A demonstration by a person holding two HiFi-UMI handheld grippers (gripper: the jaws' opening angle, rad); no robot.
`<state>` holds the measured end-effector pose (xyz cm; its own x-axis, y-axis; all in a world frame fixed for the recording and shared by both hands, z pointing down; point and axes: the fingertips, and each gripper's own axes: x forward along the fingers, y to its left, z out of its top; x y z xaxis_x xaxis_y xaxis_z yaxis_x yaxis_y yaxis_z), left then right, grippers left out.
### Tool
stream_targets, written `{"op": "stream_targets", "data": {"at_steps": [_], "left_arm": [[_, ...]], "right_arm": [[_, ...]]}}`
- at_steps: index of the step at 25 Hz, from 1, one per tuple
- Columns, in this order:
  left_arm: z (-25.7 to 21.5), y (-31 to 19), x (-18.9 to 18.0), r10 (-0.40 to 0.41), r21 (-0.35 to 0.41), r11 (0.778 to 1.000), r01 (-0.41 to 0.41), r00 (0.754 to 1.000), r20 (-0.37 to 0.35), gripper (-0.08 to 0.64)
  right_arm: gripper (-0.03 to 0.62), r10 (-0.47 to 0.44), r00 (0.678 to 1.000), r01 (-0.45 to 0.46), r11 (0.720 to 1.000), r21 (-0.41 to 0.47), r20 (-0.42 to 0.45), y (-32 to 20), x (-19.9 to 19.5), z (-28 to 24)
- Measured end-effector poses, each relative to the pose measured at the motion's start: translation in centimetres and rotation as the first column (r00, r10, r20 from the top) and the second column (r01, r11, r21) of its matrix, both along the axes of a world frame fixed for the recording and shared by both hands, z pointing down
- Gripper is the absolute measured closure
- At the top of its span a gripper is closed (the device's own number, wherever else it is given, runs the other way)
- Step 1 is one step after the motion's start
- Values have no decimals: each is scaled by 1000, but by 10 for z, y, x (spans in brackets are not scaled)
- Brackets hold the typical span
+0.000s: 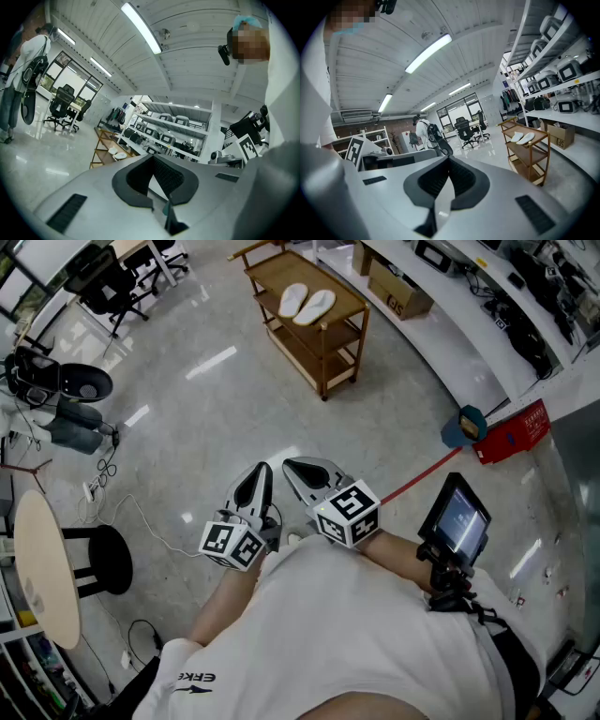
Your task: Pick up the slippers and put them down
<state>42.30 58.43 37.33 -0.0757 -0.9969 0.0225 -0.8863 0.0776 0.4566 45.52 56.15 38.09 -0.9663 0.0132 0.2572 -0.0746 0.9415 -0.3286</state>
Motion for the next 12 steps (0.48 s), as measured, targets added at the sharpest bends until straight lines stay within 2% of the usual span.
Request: {"op": "stream_targets", "data": {"at_steps": [12], "left_arm": [[-1,7,-4,-10,-1,1000,10,1000,-8,555]], "right_arm": [[591,8,1000,-8,1000,-6,6,4,-3,-3]]}}
